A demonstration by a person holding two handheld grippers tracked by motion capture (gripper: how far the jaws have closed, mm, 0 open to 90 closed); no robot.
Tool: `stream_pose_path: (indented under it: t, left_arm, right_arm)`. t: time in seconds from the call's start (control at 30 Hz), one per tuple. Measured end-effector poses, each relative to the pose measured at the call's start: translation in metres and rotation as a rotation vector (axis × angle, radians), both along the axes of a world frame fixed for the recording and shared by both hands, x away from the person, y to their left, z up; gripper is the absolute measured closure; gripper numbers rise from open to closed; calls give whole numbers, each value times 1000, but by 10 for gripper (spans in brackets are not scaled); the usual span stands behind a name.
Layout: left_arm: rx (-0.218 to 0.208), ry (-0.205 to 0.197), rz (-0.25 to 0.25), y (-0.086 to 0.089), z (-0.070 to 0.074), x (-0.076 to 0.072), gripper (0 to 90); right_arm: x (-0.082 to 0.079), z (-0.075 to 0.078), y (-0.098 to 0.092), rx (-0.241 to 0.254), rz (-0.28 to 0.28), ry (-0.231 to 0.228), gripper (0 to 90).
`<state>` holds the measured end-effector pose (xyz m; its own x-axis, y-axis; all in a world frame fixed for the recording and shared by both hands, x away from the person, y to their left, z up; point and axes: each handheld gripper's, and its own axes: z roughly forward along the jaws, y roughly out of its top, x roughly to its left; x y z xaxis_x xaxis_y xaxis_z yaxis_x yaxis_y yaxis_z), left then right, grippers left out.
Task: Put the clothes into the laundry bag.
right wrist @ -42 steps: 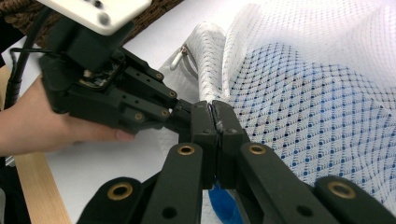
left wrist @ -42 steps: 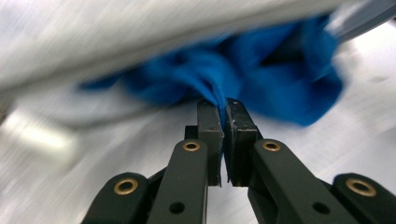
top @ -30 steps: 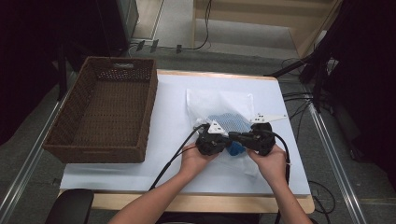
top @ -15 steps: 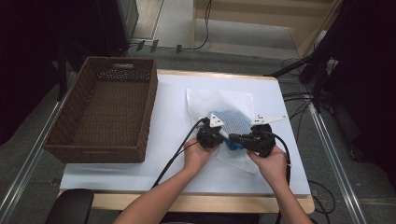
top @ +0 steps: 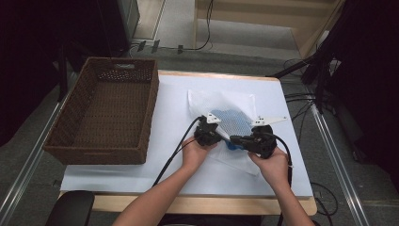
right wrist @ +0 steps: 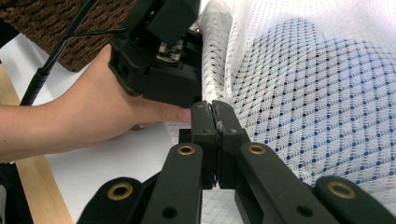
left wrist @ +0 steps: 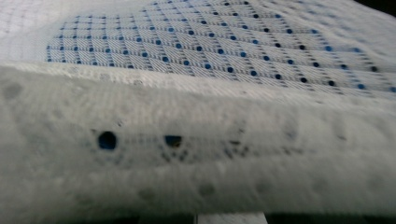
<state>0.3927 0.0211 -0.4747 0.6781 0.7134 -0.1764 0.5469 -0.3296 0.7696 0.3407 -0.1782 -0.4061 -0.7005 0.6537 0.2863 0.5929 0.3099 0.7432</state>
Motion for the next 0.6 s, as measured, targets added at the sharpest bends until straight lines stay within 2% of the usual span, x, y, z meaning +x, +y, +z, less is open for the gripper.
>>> stream_pose_path:
  t: [0.07, 0.13, 0.27, 0.37, 0.6]
  left_arm:
    - [-4, 14, -19, 2, 3, -3, 785]
    - [18, 10, -40, 3, 6, -6, 766]
    - [27, 24, -79, 7, 11, -14, 699]
    - [40, 13, -101, 12, 16, -20, 684]
    - [25, 33, -126, 19, 22, -32, 593]
  right_arm:
    - [1, 0, -2, 3, -3, 0, 900]
    - [1, 0, -2, 3, -9, 1, 900]
    - [2, 1, -4, 5, -19, -5, 900]
    - [2, 1, -4, 5, -20, -11, 900]
    - [4, 1, -4, 6, -25, -8, 900]
